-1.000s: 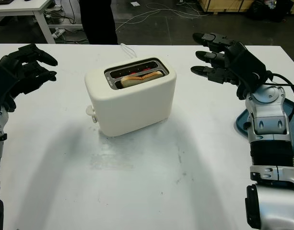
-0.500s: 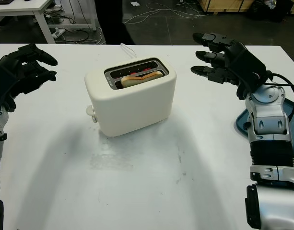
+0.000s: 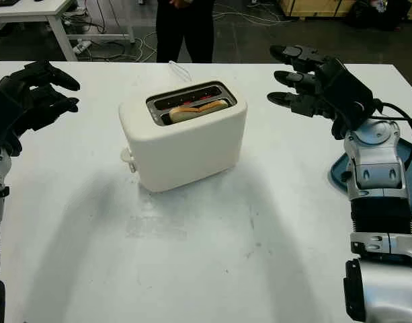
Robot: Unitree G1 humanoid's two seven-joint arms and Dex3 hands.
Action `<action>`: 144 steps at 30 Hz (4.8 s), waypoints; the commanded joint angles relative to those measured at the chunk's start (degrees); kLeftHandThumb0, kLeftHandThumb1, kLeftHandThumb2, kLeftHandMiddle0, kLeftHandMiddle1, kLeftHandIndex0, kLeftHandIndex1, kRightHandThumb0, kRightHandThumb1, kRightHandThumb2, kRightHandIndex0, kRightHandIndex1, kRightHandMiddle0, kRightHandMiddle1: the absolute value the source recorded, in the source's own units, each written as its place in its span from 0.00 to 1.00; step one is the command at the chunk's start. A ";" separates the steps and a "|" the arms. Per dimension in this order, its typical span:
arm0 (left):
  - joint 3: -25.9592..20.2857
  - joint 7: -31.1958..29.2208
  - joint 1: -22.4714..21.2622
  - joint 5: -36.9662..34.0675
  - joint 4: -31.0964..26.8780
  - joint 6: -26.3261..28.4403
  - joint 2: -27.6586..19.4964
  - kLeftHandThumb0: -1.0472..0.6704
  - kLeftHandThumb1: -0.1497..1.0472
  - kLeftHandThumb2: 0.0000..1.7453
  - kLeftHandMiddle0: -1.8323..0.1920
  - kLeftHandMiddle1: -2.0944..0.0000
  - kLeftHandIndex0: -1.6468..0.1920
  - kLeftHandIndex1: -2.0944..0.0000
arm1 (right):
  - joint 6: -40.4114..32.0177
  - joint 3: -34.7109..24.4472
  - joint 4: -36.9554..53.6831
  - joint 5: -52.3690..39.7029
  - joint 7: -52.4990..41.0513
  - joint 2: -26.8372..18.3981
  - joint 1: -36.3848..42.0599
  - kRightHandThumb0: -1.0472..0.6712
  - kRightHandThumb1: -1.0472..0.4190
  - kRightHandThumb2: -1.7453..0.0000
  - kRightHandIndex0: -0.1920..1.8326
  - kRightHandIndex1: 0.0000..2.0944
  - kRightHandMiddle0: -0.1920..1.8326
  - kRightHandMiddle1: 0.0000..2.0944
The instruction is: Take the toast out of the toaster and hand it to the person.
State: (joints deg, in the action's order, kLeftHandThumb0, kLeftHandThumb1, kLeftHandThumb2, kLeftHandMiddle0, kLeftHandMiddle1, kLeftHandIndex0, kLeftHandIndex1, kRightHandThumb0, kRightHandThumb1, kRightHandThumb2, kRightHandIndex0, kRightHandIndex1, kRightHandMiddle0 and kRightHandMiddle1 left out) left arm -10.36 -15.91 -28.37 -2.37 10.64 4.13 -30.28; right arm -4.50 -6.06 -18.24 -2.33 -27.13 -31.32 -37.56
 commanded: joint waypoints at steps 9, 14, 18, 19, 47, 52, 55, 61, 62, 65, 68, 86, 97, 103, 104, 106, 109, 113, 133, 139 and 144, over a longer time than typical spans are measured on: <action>-0.25 0.20 1.01 0.20 -0.48 0.13 0.38 0.00 0.85 0.00 0.65 0.34 0.64 0.36 | -1.57 -0.26 1.18 -0.63 0.03 0.02 0.16 0.55 0.09 0.98 0.32 0.00 0.30 0.00; -0.17 0.37 1.11 0.24 -0.60 0.45 0.54 0.00 0.85 0.00 0.65 0.34 0.65 0.36 | -0.27 -0.36 0.30 -0.69 -0.37 -0.03 0.20 0.56 0.09 0.98 0.31 0.00 0.29 0.00; -0.25 0.55 1.22 0.27 -0.78 0.58 0.52 0.00 0.85 0.00 0.65 0.34 0.64 0.36 | -0.78 -0.10 0.37 -0.36 -0.35 -0.11 0.04 0.54 0.09 0.98 0.31 0.00 0.29 0.00; -0.27 0.57 1.24 0.28 -0.87 0.61 0.49 0.00 0.85 0.00 0.65 0.33 0.64 0.36 | -0.77 -0.08 0.36 -0.37 -0.35 -0.08 -0.03 0.53 0.09 0.98 0.32 0.00 0.29 0.00; -0.42 0.36 1.18 -0.02 -0.36 -0.10 0.62 0.00 0.85 0.00 0.66 0.33 0.64 0.36 | -0.76 -0.41 0.56 -0.91 -0.41 0.09 0.04 0.54 0.09 0.99 0.31 0.00 0.29 0.00; -0.56 0.42 1.15 -0.25 -0.16 -0.25 0.84 0.00 0.85 0.00 0.65 0.33 0.64 0.36 | -1.01 -0.09 0.72 -0.32 -0.15 -0.16 0.06 0.54 0.09 0.99 0.32 0.00 0.30 0.00; -0.49 0.60 1.24 0.03 -0.35 -0.23 0.79 0.00 0.85 0.00 0.65 0.33 0.64 0.36 | -1.74 -0.19 1.14 -0.59 -0.16 -0.03 0.11 0.55 0.09 0.98 0.31 0.00 0.29 0.00; -0.42 0.76 1.40 0.29 -0.40 -0.27 0.71 0.00 0.85 0.00 0.65 0.33 0.64 0.36 | -1.36 -0.22 0.77 -0.80 -0.34 0.07 0.03 0.55 0.09 0.98 0.31 0.00 0.29 0.00; -0.45 0.75 1.40 0.23 -0.44 -0.13 0.73 0.00 0.86 0.00 0.65 0.33 0.64 0.36 | -1.66 -0.16 0.94 -0.72 -0.32 0.01 0.03 0.55 0.09 0.98 0.31 0.00 0.29 0.00; -0.57 0.49 1.35 -0.19 -0.41 -0.01 0.84 0.00 0.85 0.00 0.66 0.33 0.64 0.36 | -1.57 0.01 1.04 -0.44 -0.35 -0.18 0.06 0.54 0.09 0.98 0.31 0.00 0.29 0.00; -0.50 0.62 1.43 -0.04 -0.59 -0.06 0.87 0.00 0.85 0.00 0.66 0.33 0.64 0.36 | -1.25 0.02 0.85 -0.37 -0.37 -0.24 0.04 0.54 0.09 0.98 0.31 0.00 0.29 0.00; -0.51 0.63 1.40 0.00 -0.43 -0.09 0.92 0.00 0.85 0.00 0.66 0.33 0.64 0.36 | -1.61 -0.16 1.06 -0.79 -0.63 -0.11 0.14 0.55 0.09 0.97 0.30 0.00 0.28 0.00; -0.38 0.15 1.09 0.03 0.29 -0.84 0.64 0.00 0.86 0.00 0.66 0.34 0.64 0.37 | -1.69 -0.01 1.16 -0.63 -0.53 -0.05 0.03 0.54 0.09 0.98 0.31 0.00 0.29 0.00; -0.43 0.02 0.85 -0.08 0.87 -1.60 0.66 0.00 0.86 0.00 0.65 0.35 0.64 0.37 | -0.99 -0.17 0.46 -1.03 -0.66 0.20 -0.20 0.55 0.09 0.97 0.30 0.00 0.28 0.00; -0.44 -0.02 0.84 -0.12 0.96 -1.80 0.67 0.00 0.86 0.00 0.65 0.35 0.64 0.37 | -0.73 -0.09 0.40 -0.95 -0.64 0.14 -0.18 0.55 0.09 0.98 0.30 0.00 0.28 0.00; -0.51 -0.05 0.81 -0.32 0.99 -1.77 0.76 0.00 0.86 0.00 0.65 0.35 0.64 0.37 | -1.21 -0.03 0.76 -0.92 -0.48 0.12 -0.15 0.55 0.09 0.98 0.30 0.00 0.28 0.00; -0.53 0.01 0.78 -0.45 0.77 -1.26 0.81 0.00 0.85 0.00 0.65 0.34 0.63 0.37 | -1.39 0.05 0.83 -0.85 -0.46 0.10 -0.23 0.56 0.09 0.97 0.30 0.00 0.28 0.00; -0.61 0.10 0.81 -0.50 0.83 -1.32 0.87 0.00 0.85 0.00 0.65 0.34 0.63 0.38 | -0.86 0.25 0.66 -0.47 -0.41 -0.09 -0.28 0.56 0.09 0.97 0.30 0.00 0.29 0.00; -0.64 0.49 1.27 -0.29 0.01 -0.63 0.92 0.00 0.85 0.00 0.66 0.33 0.64 0.37 | -1.13 0.18 0.72 -0.60 -0.46 -0.21 -0.03 0.54 0.09 0.98 0.30 0.00 0.29 0.00; -0.71 0.36 1.28 -0.42 0.08 -0.77 0.91 0.00 0.85 0.00 0.66 0.33 0.64 0.36 | -1.36 0.12 0.84 -0.68 -0.33 -0.10 0.06 0.54 0.09 0.98 0.31 0.00 0.29 0.00; -0.68 0.56 1.21 -0.25 -0.07 -0.54 0.90 0.00 0.85 0.00 0.66 0.33 0.65 0.36 | -2.10 0.05 1.34 -0.83 -0.34 -0.14 0.12 0.55 0.09 0.97 0.30 0.00 0.29 0.00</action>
State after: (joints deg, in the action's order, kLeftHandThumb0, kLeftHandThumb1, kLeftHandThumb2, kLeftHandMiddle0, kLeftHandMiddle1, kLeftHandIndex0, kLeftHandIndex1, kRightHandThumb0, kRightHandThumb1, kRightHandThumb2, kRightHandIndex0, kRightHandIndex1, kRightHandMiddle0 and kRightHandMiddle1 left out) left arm -10.51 -15.74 -27.31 -2.38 10.91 3.27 -29.51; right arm -5.75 -5.88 -17.76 -2.86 -27.47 -31.32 -37.55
